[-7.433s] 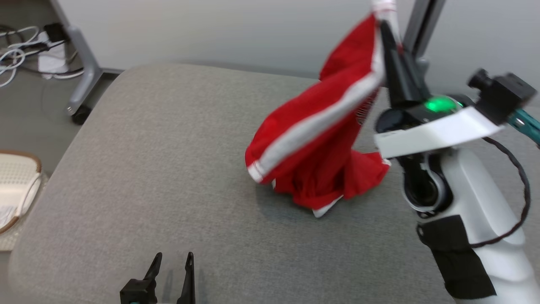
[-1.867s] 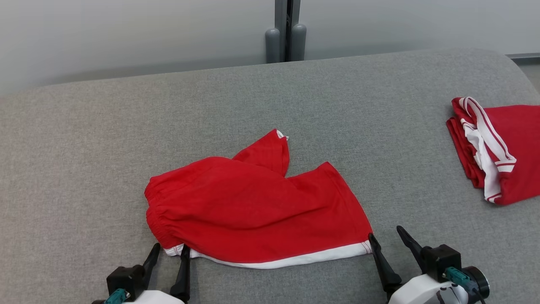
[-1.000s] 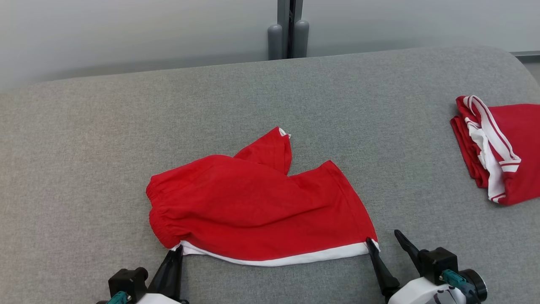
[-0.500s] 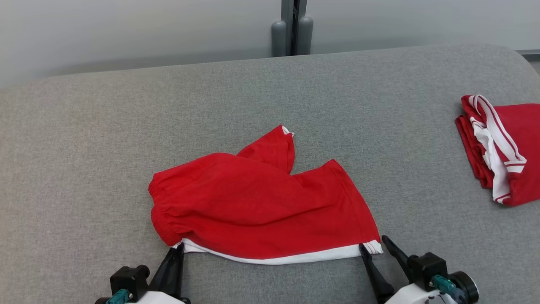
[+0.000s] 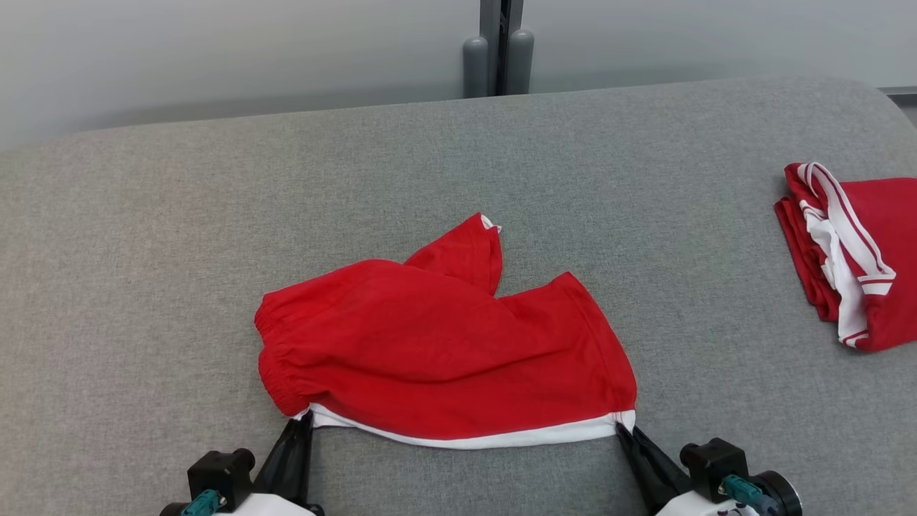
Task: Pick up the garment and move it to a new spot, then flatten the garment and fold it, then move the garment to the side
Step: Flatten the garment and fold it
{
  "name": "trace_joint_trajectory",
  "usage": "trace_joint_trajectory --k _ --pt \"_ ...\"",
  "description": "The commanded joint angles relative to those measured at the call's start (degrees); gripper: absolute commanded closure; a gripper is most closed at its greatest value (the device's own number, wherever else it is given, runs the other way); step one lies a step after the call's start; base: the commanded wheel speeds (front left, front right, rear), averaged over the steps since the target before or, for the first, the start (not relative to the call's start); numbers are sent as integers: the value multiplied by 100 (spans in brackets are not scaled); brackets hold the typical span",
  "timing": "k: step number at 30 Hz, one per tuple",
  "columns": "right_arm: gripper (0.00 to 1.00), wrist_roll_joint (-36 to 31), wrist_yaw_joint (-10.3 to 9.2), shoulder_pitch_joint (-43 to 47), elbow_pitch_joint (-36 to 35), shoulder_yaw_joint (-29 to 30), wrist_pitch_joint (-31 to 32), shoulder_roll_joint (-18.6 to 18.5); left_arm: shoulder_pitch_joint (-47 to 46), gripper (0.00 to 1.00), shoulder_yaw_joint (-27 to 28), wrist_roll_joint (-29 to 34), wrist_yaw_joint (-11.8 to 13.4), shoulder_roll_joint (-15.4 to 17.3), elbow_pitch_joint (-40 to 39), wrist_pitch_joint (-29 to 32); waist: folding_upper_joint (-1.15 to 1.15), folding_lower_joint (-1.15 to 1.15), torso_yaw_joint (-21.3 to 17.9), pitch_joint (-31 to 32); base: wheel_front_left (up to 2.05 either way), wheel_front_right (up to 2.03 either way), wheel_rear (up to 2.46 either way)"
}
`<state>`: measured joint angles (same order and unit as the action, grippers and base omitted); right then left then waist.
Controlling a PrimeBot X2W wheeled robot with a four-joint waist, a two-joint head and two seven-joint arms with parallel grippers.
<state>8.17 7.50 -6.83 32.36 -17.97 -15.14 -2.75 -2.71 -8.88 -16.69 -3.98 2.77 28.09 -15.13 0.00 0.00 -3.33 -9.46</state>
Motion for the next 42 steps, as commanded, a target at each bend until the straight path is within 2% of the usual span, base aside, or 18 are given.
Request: trace_joint_trajectory --k 1,10,14,19,24,28,31,32,35,42 --pt "100 82 -2 -58 -16 -6 4 -38 -72 100 14 34 -22 27 -4 1 0 0 19 22 0 0 0" --pt "100 389 -2 -92 -665 631 4 -41 9 100 121 335 -212 27 -532 0 0 0 65 557 0 0 0" --pt "100 495 -2 -266 -979 902 4 -41 -142 100 164 516 -314 174 -892 0 0 0 89 870 0 0 0" --pt "100 509 -2 -734 -1253 1069 3 -42 -629 100 -157 350 -342 595 -1196 -2 0 0 120 1069 0 0 0" --pt "100 589 -2 -1385 -1480 1111 4 -114 -1575 100 -743 -114 -345 1259 -1433 -3 0 0 165 1161 0 0 0" --pt "100 677 -2 -1800 -1540 1104 4 -203 -2217 100 -921 -405 -345 1538 -1487 189 0 0 197 1132 0 0 0" --pt "100 679 -2 -2268 -1399 1015 4 -307 -2802 100 -971 -720 -346 1681 -1414 444 0 0 207 958 0 0 0" --pt "100 671 -2 -2625 -1218 913 4 -370 -3230 100 -1020 -751 -345 1796 -1324 565 0 0 219 722 0 0 0" --pt "100 553 -2 -3390 -884 770 4 -503 -3887 100 -1080 -832 -346 1734 -994 702 0 0 251 176 0 0 0" --pt "100 -13 -3 -5684 -28 849 4 -791 -6001 100 -1221 -262 -284 1596 247 354 0 0 284 -984 0 0 0"
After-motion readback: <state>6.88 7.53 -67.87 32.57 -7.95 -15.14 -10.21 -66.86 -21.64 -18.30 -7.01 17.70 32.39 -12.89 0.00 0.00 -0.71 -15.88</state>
